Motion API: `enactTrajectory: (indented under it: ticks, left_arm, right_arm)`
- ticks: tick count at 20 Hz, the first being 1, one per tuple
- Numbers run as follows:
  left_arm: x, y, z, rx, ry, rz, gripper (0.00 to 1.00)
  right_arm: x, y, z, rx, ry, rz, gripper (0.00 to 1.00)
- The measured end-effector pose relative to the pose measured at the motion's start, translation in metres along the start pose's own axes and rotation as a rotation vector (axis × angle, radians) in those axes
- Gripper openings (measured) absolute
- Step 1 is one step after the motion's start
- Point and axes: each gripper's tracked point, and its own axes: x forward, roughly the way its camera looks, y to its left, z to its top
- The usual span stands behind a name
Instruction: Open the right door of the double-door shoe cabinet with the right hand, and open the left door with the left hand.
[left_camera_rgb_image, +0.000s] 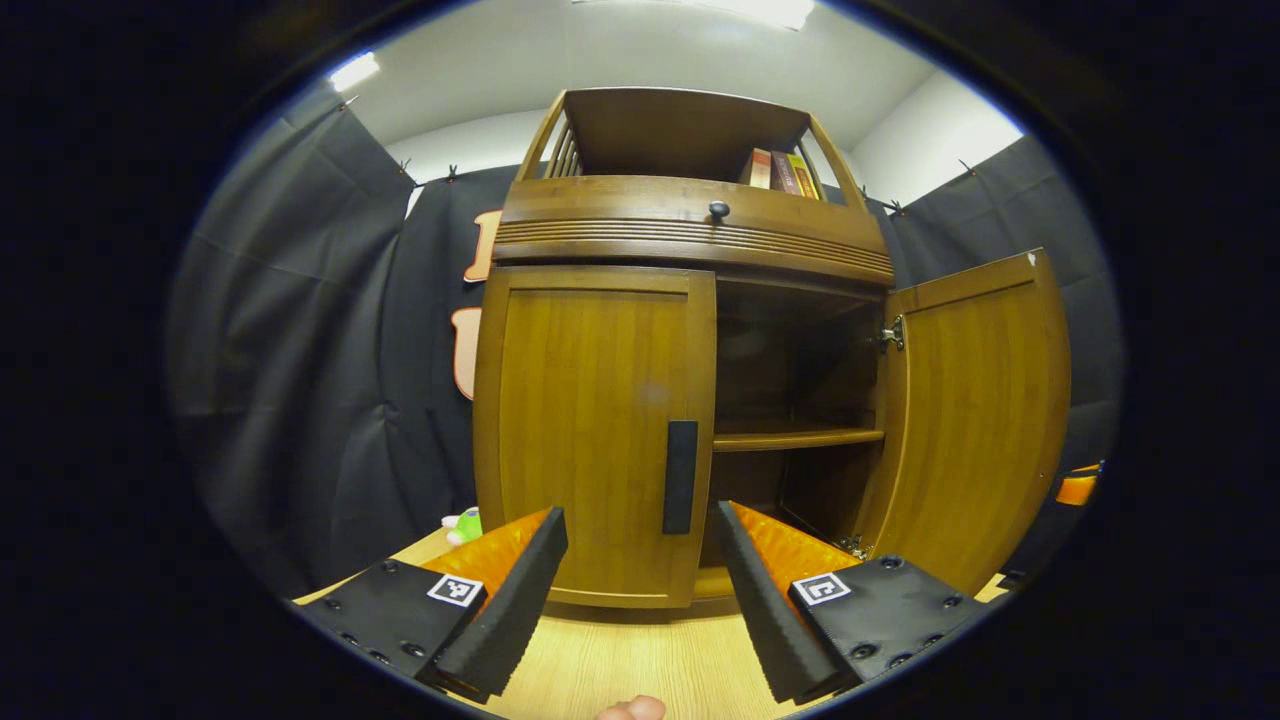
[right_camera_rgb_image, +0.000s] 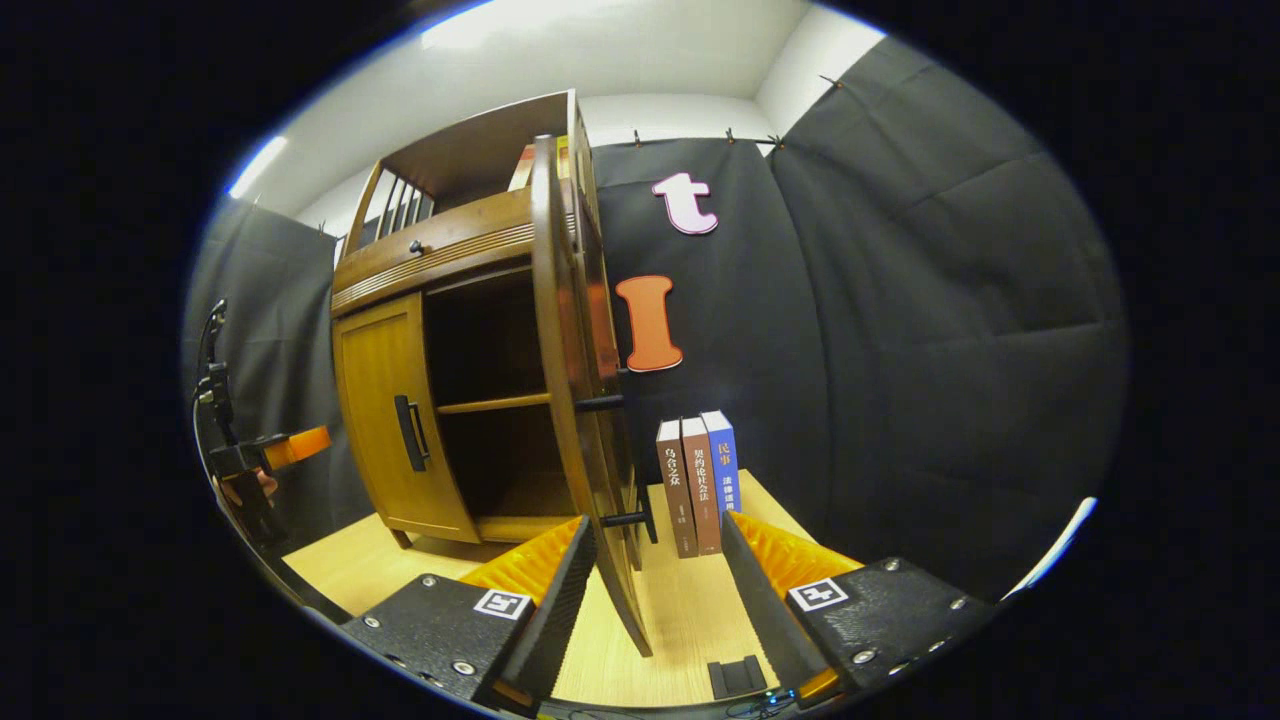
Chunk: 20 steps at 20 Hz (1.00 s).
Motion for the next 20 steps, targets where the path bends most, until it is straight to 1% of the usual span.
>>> enactTrajectory:
  ticks: [1, 3, 4, 5, 6, 8, 9, 10, 11, 12, 14, 16, 17, 18, 19, 20]
  left_arm:
    - [0.003, -0.001, -0.002, 0.001, 0.005, -0.003, 0.95]
    - [0.002, 0.001, -0.005, 0.001, 0.015, 0.001, 0.95]
    - [0.003, 0.001, -0.006, 0.0, 0.02, 0.008, 0.95]
    - [0.003, 0.002, -0.006, -0.005, 0.024, 0.013, 0.95]
    - [0.003, 0.003, -0.007, -0.009, 0.029, 0.019, 0.95]
    - [0.003, 0.005, -0.008, -0.011, 0.032, 0.035, 0.95]
    - [0.003, 0.006, -0.009, -0.008, 0.032, 0.041, 0.94]
    - [0.003, 0.006, -0.009, -0.005, 0.033, 0.049, 0.95]
    - [0.005, 0.007, -0.008, -0.003, 0.03, 0.063, 0.94]
    - [0.006, 0.006, -0.007, -0.011, 0.024, 0.069, 0.95]
    - [0.007, 0.005, -0.008, -0.04, 0.024, 0.046, 0.95]
    - [0.007, 0.003, -0.009, -0.043, 0.03, 0.024, 0.95]
    - [0.009, 0.002, -0.008, -0.036, 0.029, 0.014, 0.97]
    - [0.011, 0.001, -0.007, -0.026, 0.022, 0.006, 0.95]
    - [0.016, 0.001, -0.005, -0.012, 0.012, -0.004, 0.95]
    - [0.023, -0.001, -0.004, -0.006, 0.006, -0.019, 0.97]
  right_arm:
    - [-0.004, 0.011, 0.002, -0.011, 0.016, -0.002, 0.8]
    - [-0.006, 0.045, 0.008, -0.016, 0.018, 0.03, 0.83]
    - [-0.003, 0.065, 0.012, -0.029, 0.012, 0.057, 0.97]
    - [0.0, 0.081, 0.017, -0.046, 0.007, 0.078, 0.98]
    - [0.003, 0.098, 0.02, -0.071, 0.008, 0.101, 0.87]
    - [0.02, 0.112, 0.023, -0.088, -0.006, 0.083, 0.91]
    - [0.029, 0.121, 0.024, -0.077, -0.015, 0.085, 1.0]
    - [0.035, 0.13, 0.024, -0.064, -0.029, 0.091, 1.0]
    - [0.039, 0.135, 0.023, -0.072, -0.035, 0.097, 1.0]
    - [0.044, 0.14, 0.021, -0.094, -0.035, 0.096, 0.92]
    - [0.049, 0.147, 0.015, -0.112, -0.03, 0.115, 0.92]
    - [0.049, 0.155, 0.012, -0.086, -0.017, 0.136, 0.92]
    - [0.047, 0.156, 0.01, -0.065, -0.016, 0.136, 0.92]
    - [0.045, 0.157, 0.01, -0.051, -0.02, 0.131, 0.92]
    - [0.044, 0.154, 0.01, -0.046, -0.029, 0.109, 1.0]
    - [0.04, 0.147, 0.01, -0.053, -0.038, 0.087, 1.0]
